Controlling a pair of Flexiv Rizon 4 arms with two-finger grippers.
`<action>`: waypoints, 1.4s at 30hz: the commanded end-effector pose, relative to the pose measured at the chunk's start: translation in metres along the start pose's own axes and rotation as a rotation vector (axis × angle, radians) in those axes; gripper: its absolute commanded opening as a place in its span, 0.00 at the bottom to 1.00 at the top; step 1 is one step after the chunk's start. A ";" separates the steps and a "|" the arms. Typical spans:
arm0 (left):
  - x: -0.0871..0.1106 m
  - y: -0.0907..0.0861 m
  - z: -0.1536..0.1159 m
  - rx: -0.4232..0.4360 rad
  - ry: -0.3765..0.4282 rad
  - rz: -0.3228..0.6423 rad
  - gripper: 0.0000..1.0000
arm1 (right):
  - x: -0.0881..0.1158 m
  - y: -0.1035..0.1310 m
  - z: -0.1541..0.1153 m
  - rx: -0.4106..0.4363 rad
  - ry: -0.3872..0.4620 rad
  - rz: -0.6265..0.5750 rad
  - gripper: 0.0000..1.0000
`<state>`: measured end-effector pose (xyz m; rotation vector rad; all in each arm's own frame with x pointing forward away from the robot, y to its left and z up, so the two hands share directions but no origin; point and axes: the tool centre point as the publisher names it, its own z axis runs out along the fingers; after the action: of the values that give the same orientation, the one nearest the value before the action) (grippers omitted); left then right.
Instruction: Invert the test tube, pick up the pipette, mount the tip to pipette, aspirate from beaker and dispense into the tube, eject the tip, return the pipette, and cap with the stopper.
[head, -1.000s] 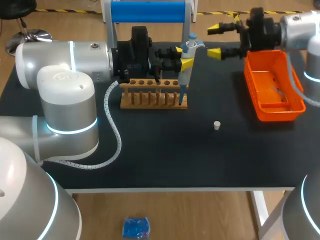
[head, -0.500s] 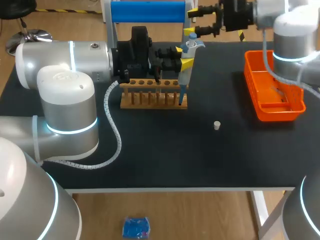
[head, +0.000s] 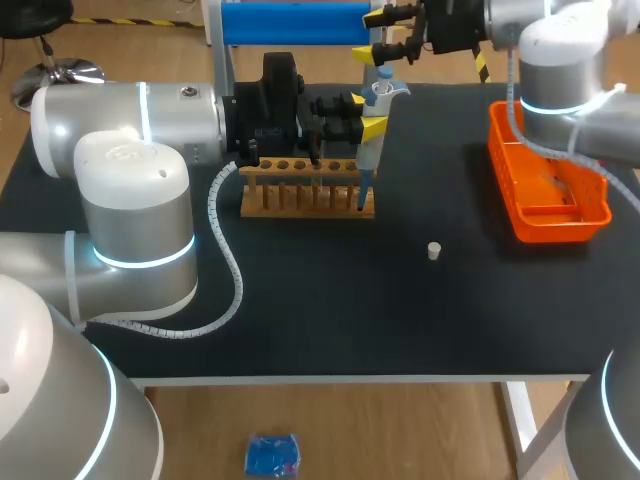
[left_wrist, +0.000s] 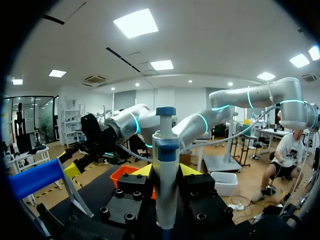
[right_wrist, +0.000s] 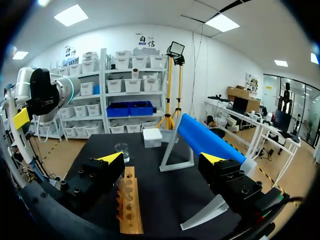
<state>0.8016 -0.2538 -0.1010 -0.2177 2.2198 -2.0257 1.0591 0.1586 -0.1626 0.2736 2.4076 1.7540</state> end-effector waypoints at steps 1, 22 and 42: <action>0.001 0.000 0.001 0.002 -0.003 0.000 0.00 | 0.000 0.000 0.000 0.002 0.001 0.001 1.00; 0.001 0.000 0.001 0.002 -0.003 0.000 0.00 | 0.000 0.000 0.000 0.002 0.001 0.001 1.00; -0.123 0.018 -0.125 -0.118 -0.079 -0.013 0.00 | 0.000 0.000 0.000 0.002 0.001 0.001 1.00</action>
<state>0.8961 -0.1447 -0.1124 -0.3959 2.2274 -1.8100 1.0589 0.1590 -0.1631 0.2738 2.4045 1.7558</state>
